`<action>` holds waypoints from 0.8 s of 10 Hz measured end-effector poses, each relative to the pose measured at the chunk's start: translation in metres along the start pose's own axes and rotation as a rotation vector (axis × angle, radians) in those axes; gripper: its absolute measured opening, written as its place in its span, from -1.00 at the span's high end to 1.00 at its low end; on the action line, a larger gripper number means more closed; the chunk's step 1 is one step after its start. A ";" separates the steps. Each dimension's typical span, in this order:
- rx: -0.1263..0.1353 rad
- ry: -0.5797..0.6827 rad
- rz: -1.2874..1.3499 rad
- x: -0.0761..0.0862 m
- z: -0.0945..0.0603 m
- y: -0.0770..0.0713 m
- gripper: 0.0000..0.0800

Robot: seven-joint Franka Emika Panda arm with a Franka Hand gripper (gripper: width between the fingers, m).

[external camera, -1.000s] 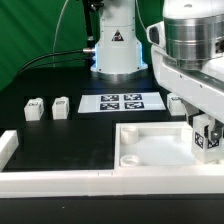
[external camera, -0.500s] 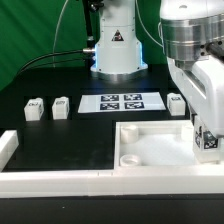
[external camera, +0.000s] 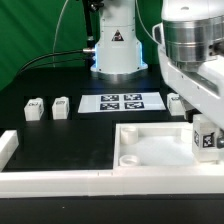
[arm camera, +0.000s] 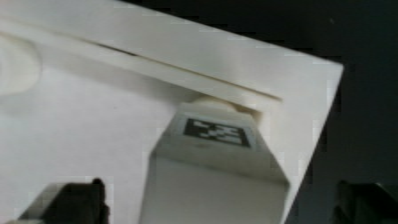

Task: Assemble one leg

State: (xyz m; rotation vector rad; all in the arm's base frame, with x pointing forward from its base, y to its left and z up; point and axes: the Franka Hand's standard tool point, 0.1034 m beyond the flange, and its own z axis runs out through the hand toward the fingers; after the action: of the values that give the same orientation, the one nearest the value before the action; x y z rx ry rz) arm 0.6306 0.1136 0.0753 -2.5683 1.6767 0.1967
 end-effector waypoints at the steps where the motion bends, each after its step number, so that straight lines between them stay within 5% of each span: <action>1: -0.001 0.000 -0.063 -0.001 0.001 0.000 -0.62; 8: -0.027 0.017 -1.000 0.003 0.002 0.001 -0.62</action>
Offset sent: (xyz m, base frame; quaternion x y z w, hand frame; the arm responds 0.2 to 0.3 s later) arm -0.0014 -0.0006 -0.0024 -0.0168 0.0201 -0.2138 0.9765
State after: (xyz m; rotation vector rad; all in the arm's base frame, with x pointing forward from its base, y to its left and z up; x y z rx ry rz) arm 0.6303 0.1106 0.0730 -3.0395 0.2371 0.1222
